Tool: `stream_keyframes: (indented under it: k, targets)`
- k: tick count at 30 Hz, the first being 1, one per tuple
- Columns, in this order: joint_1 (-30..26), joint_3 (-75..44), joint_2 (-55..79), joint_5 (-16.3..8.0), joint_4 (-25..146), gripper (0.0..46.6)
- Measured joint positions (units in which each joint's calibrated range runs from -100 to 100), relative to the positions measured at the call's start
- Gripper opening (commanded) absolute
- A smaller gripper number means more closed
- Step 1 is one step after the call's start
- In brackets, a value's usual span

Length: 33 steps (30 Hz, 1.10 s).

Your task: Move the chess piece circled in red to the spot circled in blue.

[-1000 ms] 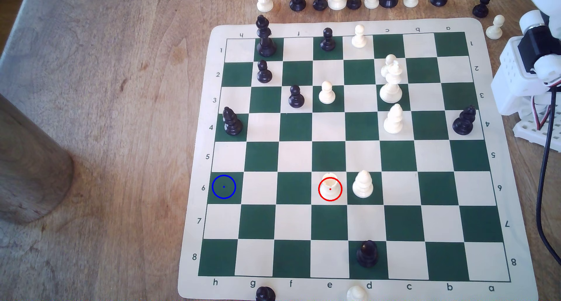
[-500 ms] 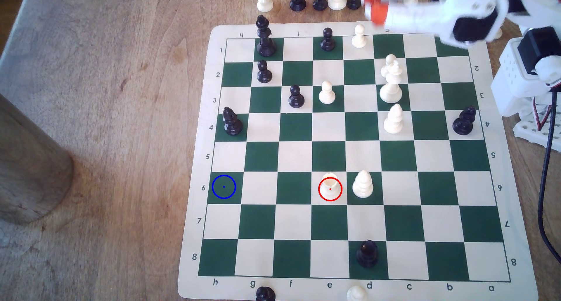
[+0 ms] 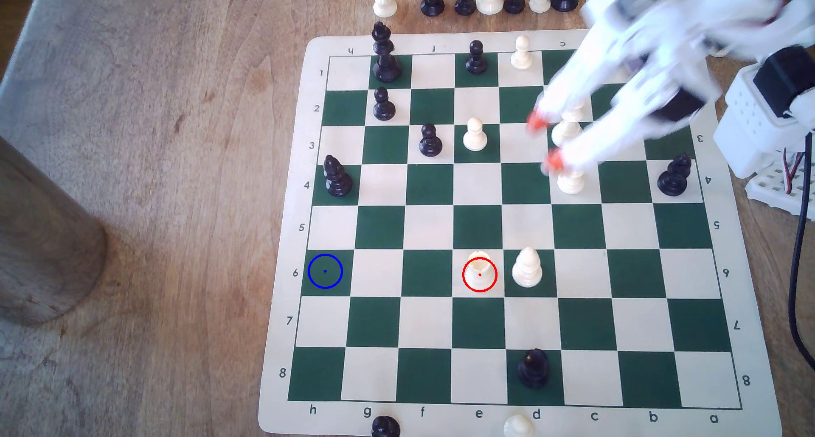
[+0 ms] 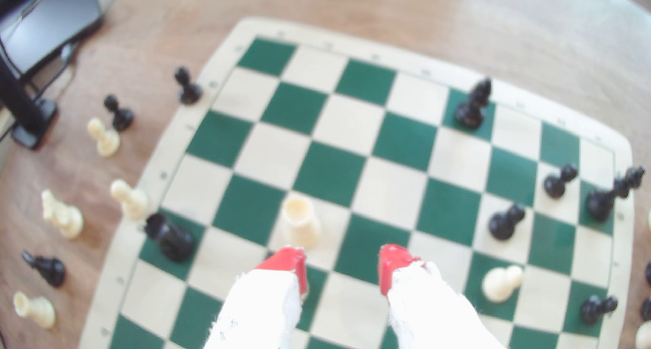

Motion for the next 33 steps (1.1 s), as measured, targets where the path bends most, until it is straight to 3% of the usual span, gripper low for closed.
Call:
stream_keyframes:
  k: [8, 17, 22, 33]
  targets:
    - [0.4, -3.4, 11.4, -2.8, -1.8, 21.3]
    - [0.7, -7.3, 24.9, -3.3, -3.7, 20.9]
    - [-1.0, -12.1, 30.3, -5.1, -3.7, 20.9]
    - [-4.2, -14.9, 41.8, -5.3, -7.3, 20.8]
